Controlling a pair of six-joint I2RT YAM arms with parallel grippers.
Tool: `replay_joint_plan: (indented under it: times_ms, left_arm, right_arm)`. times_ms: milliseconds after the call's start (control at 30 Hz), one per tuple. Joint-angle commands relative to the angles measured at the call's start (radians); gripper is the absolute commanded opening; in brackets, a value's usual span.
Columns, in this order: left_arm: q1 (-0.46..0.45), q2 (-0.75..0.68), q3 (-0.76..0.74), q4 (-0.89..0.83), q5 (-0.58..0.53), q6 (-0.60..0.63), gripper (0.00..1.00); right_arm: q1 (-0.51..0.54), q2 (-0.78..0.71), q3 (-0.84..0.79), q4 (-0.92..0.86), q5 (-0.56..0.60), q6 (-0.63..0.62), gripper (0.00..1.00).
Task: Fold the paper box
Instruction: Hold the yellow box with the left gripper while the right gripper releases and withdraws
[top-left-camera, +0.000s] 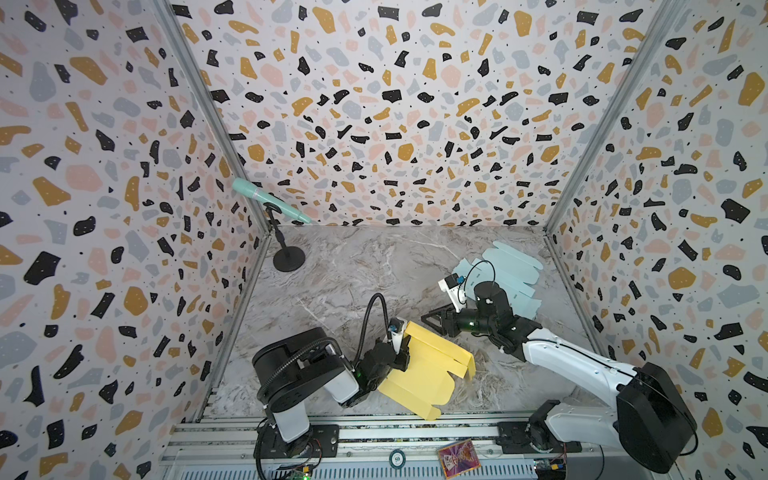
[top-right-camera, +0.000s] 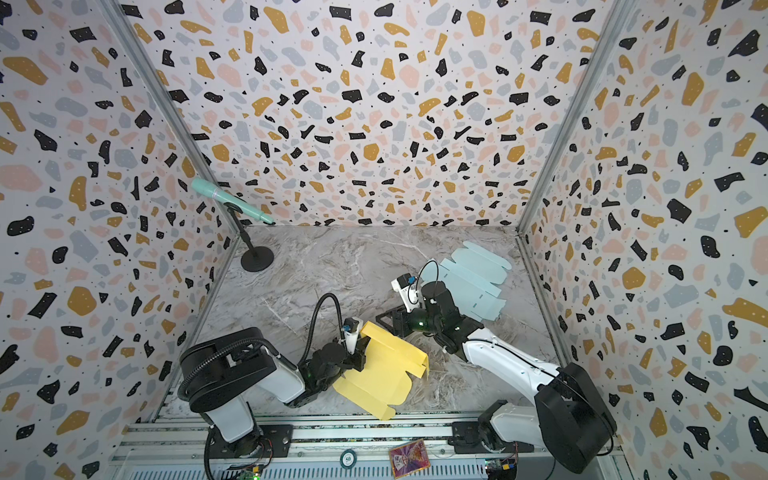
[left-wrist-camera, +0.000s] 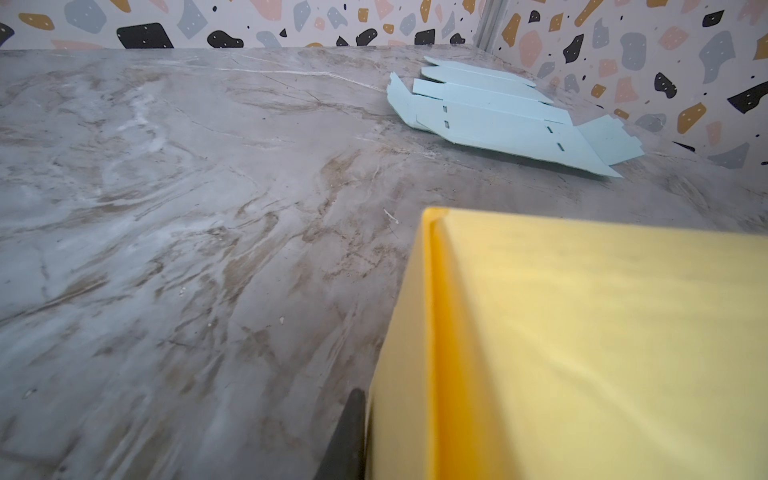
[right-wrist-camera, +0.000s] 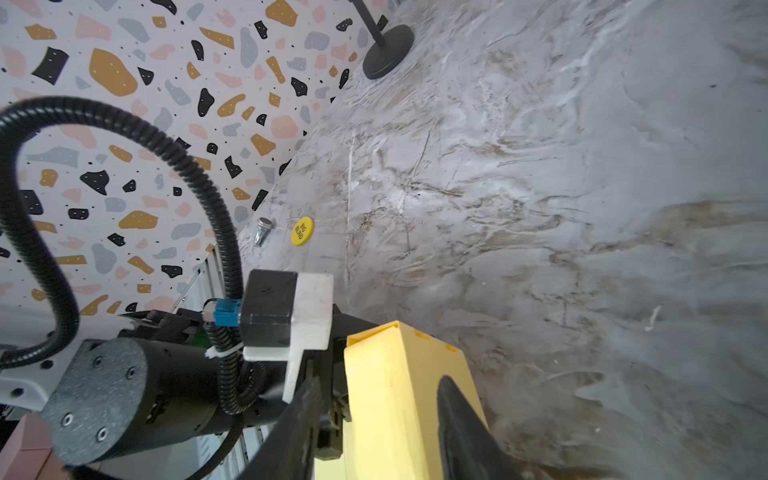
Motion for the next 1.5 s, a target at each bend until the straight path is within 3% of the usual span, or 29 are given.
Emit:
replay_joint_plan:
  times_ms: [0, 367, 800, 1067, 1467]
  left_arm:
    - [-0.016, -0.019, 0.016, -0.001, -0.047, -0.015, 0.16]
    - [-0.021, -0.191, -0.039, -0.077, -0.098, -0.065, 0.1]
    - [-0.021, -0.43, -0.049, -0.278, -0.075, -0.116, 0.09]
    - [-0.023, -0.467, -0.117, -0.158, -0.039, -0.039, 0.1]
    - [-0.022, -0.422, -0.112, -0.094, 0.032, 0.002, 0.12]
  right_arm:
    - [-0.023, -0.034, 0.036, -0.045, -0.032, -0.05, 0.48]
    - [-0.189, -0.09, 0.051, -0.131, -0.089, -0.12, 0.48]
    - [-0.244, -0.008, -0.016, 0.062, -0.114, -0.088, 0.46]
    - [-0.238, 0.132, -0.003, 0.123, -0.181, -0.129, 0.44]
    - [-0.106, 0.214, 0.04, 0.173, -0.275, -0.171, 0.44]
